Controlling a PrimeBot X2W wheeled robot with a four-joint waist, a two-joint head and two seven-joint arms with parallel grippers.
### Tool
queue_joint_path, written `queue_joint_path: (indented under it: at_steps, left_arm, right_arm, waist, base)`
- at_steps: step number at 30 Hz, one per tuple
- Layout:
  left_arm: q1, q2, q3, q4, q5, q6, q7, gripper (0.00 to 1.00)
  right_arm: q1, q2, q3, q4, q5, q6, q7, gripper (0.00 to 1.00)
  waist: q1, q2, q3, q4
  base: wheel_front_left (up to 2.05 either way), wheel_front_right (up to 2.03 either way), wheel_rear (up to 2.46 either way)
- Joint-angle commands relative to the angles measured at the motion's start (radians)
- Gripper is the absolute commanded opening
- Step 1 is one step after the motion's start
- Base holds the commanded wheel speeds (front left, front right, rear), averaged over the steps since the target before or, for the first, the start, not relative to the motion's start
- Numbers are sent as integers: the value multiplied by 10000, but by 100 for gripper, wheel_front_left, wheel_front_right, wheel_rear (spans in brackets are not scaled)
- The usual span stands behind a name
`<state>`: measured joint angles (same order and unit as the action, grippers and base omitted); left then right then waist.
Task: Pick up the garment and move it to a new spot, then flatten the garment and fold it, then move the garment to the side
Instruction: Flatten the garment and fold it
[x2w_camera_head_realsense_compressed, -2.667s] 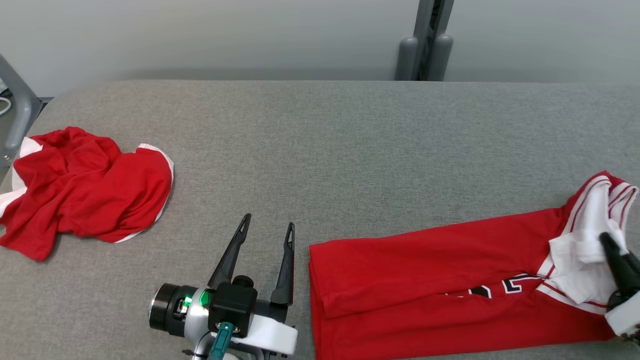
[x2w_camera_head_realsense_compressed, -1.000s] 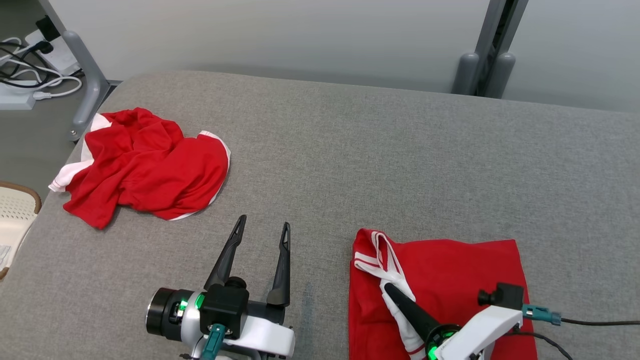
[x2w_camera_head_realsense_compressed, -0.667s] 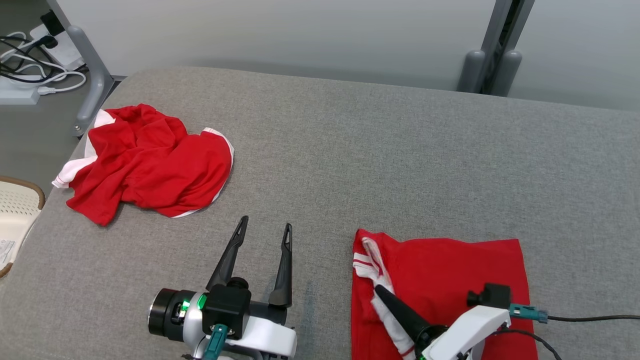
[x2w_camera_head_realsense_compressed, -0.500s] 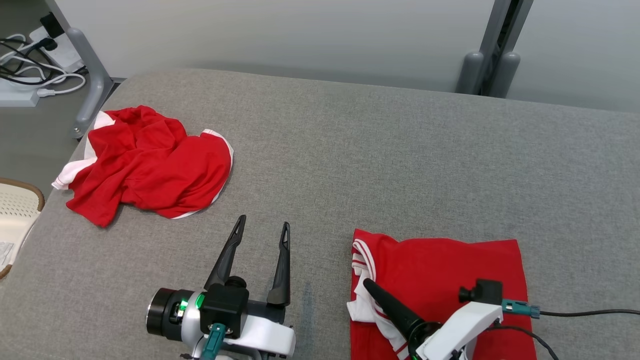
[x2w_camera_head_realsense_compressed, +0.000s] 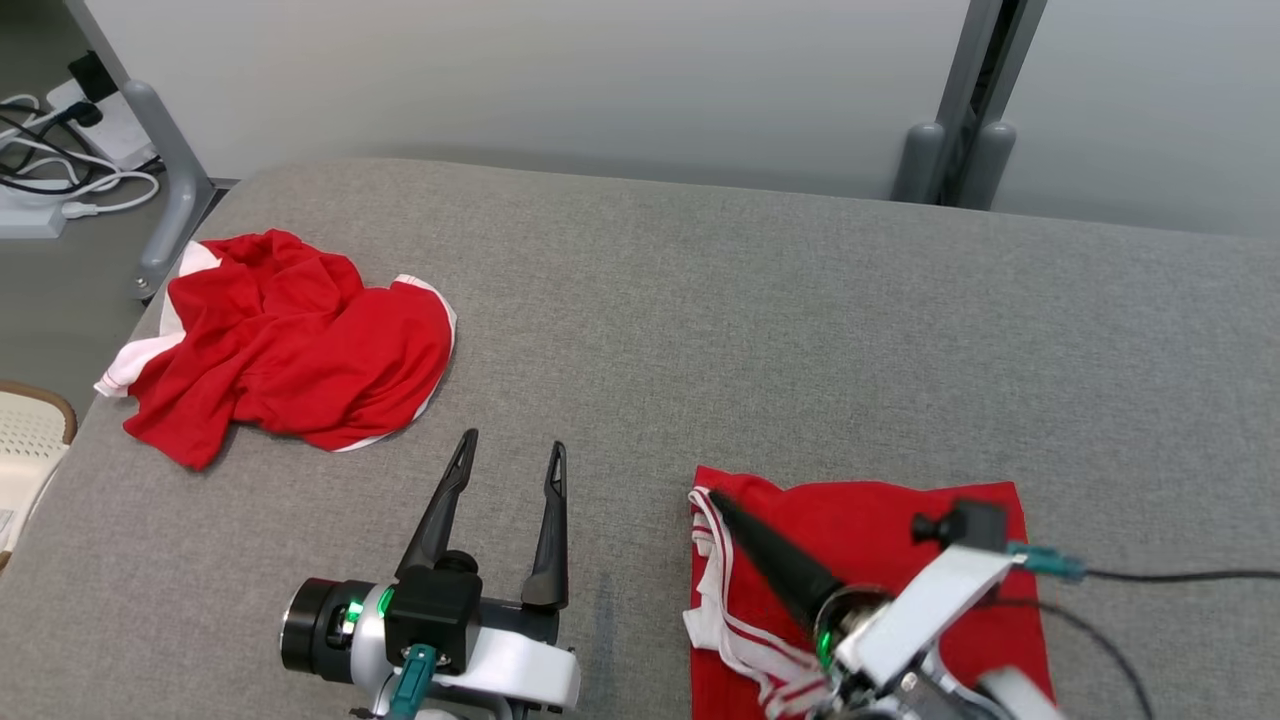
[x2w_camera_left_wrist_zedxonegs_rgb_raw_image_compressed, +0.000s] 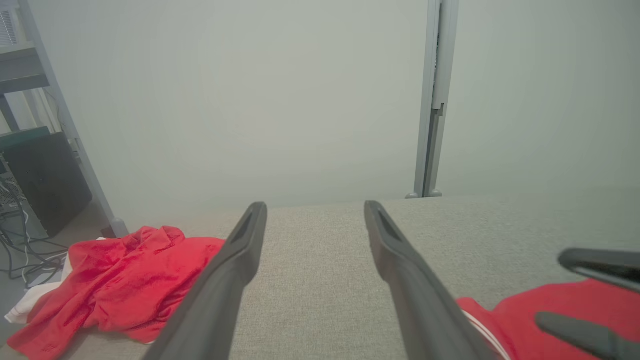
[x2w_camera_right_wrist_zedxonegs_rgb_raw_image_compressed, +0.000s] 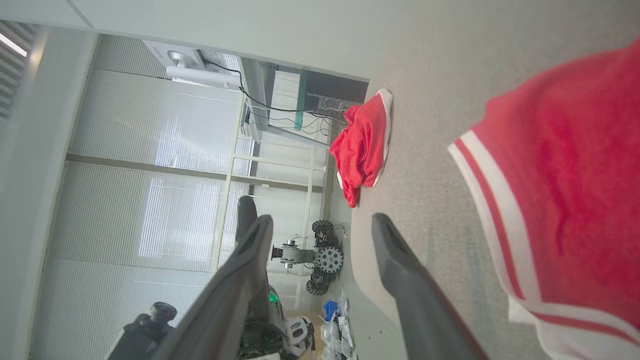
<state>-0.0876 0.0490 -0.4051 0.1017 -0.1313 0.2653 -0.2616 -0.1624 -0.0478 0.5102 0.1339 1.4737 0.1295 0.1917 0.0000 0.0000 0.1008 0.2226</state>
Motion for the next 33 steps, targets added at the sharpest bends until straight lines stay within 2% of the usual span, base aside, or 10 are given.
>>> queue_joint_path:
  at_steps: [1,7,12,15,17,20,21,25,30,33]
  left_arm:
    - [60,37,72,-58,15,-18,-38,100]
    - [122,35,189,-139,65,-85,-38,100]
    - [95,37,234,-237,118,-81,-38,100]
    - [72,35,256,-286,135,-88,-38,100]
    - [53,35,278,-344,141,-81,-38,100]
    - [-15,35,282,-432,141,-61,-40,100]
    - [-57,35,282,-490,112,-23,-38,100]
    - [-5,35,374,-655,31,26,-38,100]
    - [199,35,559,-889,-32,150,-38,100]
    - [300,35,604,-955,-65,181,-38,100]
  right_arm:
    - [-236,-119,-272,-168,-109,22,-109,100]
    - [-876,-787,-1765,-641,-1249,22,-365,100]
    - [-1261,-1839,-2916,-1098,-3757,22,-913,100]
    - [-1290,-2090,-3403,-1210,-4567,22,-1183,100]
    - [-1326,-2611,-3728,-1422,-5762,22,-1571,100]
    - [-1172,-3885,-3454,-1651,-8615,22,-2551,100]
    - [-833,-3953,-3636,-1318,-9622,13,-3233,100]
    - [-403,-3894,-4188,-894,-10889,11,-4142,100]
    - [221,-3426,-4839,-705,-11863,11,-4538,100]
    - [515,-2834,-5269,-923,-11982,17,-4584,100]
  waist:
    - [0,0,-30,-38]
    - [0,0,-147,-217]
    - [0,0,-168,-366]
    - [0,0,-169,-433]
    - [0,0,-136,-504]
    - [0,0,-74,-602]
    - [0,0,-49,-658]
    - [0,0,-26,-778]
    - [0,0,34,-938]
    - [0,0,93,-1014]
  base:
    - [0,0,0]
    - [0,0,0]
    - [0,0,0]
    - [0,0,0]
    - [0,0,0]
    - [0,0,0]
    - [0,0,0]
    - [0,0,0]
    - [0,0,0]
    - [0,0,0]
